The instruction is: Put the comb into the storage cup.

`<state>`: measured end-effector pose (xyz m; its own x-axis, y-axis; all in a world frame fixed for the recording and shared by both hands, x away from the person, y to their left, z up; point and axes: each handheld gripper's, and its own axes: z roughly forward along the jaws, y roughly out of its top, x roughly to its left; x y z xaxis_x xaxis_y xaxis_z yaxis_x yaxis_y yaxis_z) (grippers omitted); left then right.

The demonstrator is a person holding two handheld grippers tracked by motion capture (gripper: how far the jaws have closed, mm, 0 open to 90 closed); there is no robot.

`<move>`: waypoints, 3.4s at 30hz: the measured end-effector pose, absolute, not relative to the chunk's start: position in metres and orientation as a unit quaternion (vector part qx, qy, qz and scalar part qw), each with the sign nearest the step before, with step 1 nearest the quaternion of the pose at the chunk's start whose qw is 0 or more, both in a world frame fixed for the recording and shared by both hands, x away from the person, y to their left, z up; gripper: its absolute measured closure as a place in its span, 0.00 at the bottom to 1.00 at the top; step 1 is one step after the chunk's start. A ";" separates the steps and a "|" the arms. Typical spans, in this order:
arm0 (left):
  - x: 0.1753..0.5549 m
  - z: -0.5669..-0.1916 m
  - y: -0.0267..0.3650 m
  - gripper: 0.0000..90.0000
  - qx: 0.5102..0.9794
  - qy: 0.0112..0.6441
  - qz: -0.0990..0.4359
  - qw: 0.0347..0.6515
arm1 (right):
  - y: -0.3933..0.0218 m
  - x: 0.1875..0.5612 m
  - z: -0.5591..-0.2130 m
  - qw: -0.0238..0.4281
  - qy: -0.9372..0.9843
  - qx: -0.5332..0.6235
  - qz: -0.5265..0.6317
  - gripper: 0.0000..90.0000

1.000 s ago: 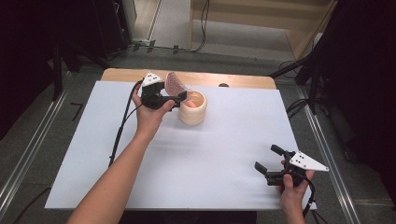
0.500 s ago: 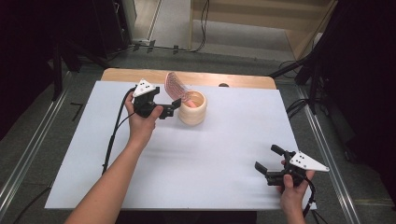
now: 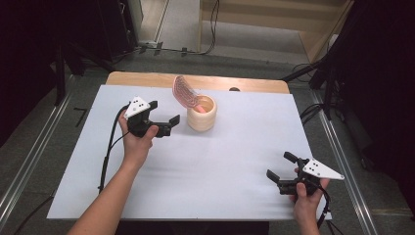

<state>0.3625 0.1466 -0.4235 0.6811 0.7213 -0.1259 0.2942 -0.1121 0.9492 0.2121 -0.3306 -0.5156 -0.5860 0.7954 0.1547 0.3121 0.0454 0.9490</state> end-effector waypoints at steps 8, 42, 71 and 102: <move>0.346 -0.429 0.161 0.00 0.720 0.350 0.197 0.566 | -0.330 0.212 -0.515 0.216 0.691 0.402 0.560 0.00; 0.288 -0.446 0.221 0.00 0.712 0.352 0.223 0.565 | -0.329 0.212 -0.516 0.217 0.693 0.404 0.557 0.00; 0.259 -0.472 0.278 0.00 0.704 0.392 0.248 0.538 | -0.329 0.212 -0.516 0.219 0.692 0.406 0.555 0.00; 0.245 -0.487 0.324 0.00 0.708 0.391 0.257 0.529 | -0.328 0.213 -0.516 0.221 0.694 0.407 0.551 0.00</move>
<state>0.2454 0.3241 -0.4867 0.5623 0.8254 -0.0497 0.2808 -0.1340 0.9504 0.2129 -0.3277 -0.5163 -0.5705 0.8089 0.1422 0.3218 0.0608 0.9449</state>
